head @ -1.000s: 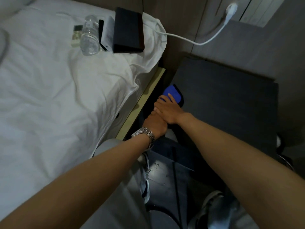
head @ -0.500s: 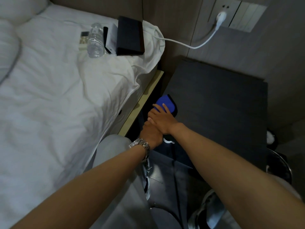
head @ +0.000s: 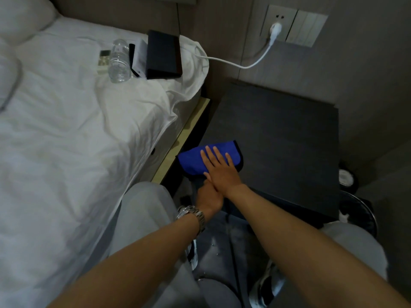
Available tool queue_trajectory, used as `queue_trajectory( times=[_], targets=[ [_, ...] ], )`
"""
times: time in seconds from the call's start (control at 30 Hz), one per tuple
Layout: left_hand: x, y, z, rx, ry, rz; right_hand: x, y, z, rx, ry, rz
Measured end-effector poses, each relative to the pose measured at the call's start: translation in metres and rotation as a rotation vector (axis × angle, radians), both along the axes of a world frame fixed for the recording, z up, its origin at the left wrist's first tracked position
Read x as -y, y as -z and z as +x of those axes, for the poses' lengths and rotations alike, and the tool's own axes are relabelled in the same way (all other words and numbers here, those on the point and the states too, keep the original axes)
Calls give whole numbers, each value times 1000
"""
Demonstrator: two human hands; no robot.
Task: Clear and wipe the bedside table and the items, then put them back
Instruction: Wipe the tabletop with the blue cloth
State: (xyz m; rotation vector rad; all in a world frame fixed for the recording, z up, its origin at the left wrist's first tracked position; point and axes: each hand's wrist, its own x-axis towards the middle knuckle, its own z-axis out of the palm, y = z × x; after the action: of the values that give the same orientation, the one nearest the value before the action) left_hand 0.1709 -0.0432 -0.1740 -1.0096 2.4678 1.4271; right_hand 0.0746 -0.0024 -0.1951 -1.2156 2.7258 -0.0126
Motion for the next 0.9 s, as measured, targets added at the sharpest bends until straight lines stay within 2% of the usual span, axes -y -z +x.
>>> queue_trajectory(
  times=[0.1,0.17,0.3,0.33,0.37,0.4,0.43,0.47,0.5,0.57,0.6,0.7,0.9],
  targets=[
    [-4,-8,-5,-87,-192,-104,-11,5,6,14,55,-28],
    [-7,-22,-9,-101,-193,-198,-21,9,14,7,82,-62],
    [-37,-47,-20,-24,96,-334,-42,23,25,-133,148,-69],
    [-41,-40,-17,-41,125,-317,-47,27,25,-154,173,-49],
    [-51,-30,-21,-133,120,-310,-52,31,24,-163,197,-30],
    [-64,-10,-30,-75,281,-393,-57,35,24,-166,223,-24],
    [-73,3,-32,68,404,-516,-63,38,23,-166,250,-31],
    [-78,6,-34,114,425,-584,-67,39,23,-172,272,-32],
    [-78,-2,-28,83,411,-613,-73,39,23,-186,295,-27],
    [-80,-19,-1,58,356,-829,-88,35,26,-237,353,-54],
    [-80,-13,5,-13,424,-871,-97,33,27,-248,361,-75],
    [-71,-7,-1,-27,568,-787,-122,28,31,-216,344,-148],
    [-54,0,-20,-186,877,-989,-156,31,28,-214,365,-148]
  ],
)
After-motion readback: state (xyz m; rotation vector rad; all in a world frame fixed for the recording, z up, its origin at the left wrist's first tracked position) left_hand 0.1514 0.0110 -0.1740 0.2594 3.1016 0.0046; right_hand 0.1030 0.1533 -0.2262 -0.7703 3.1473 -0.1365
